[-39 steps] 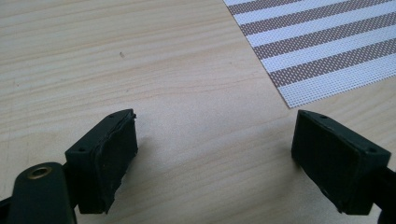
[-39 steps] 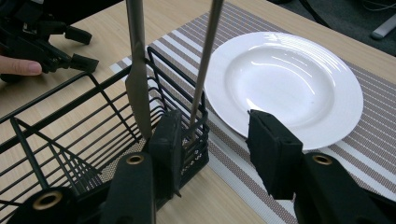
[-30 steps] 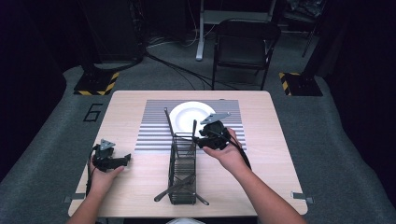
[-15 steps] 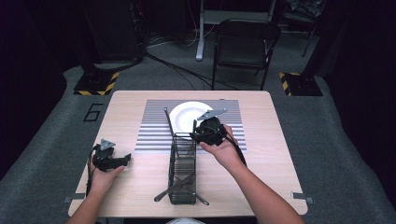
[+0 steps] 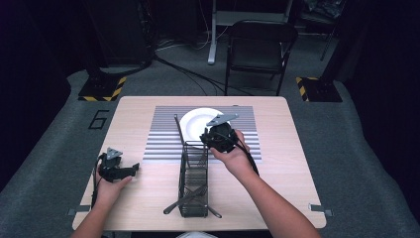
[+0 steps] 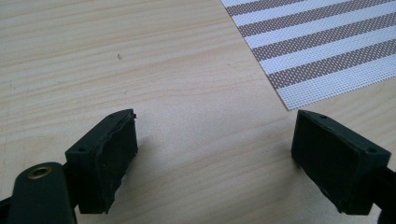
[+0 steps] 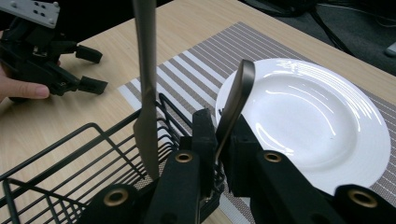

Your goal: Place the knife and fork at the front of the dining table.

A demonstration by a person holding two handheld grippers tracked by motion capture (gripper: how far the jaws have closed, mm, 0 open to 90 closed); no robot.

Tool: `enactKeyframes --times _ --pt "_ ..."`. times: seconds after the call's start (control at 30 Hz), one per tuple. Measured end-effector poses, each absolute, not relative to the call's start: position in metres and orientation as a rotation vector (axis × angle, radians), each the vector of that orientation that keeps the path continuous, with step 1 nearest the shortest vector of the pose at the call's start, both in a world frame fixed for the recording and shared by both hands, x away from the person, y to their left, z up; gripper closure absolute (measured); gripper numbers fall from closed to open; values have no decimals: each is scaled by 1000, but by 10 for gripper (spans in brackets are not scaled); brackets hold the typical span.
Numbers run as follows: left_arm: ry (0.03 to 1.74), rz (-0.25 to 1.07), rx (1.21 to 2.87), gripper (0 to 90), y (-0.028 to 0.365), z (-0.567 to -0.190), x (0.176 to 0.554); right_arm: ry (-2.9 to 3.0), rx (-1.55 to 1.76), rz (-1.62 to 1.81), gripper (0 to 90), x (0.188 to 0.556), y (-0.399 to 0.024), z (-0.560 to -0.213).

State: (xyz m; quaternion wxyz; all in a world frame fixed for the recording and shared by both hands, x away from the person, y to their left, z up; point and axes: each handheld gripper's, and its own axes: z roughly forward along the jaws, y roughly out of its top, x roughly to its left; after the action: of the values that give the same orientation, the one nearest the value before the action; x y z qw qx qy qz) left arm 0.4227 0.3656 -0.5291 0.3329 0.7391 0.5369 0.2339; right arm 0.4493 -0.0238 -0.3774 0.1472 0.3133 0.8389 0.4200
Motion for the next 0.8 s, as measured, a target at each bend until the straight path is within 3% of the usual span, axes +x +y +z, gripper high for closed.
enactKeyframes --times 0.8 --pt "1401 611 1931 142 365 -529 423 2489 811 1147 852 434 -9 -396"
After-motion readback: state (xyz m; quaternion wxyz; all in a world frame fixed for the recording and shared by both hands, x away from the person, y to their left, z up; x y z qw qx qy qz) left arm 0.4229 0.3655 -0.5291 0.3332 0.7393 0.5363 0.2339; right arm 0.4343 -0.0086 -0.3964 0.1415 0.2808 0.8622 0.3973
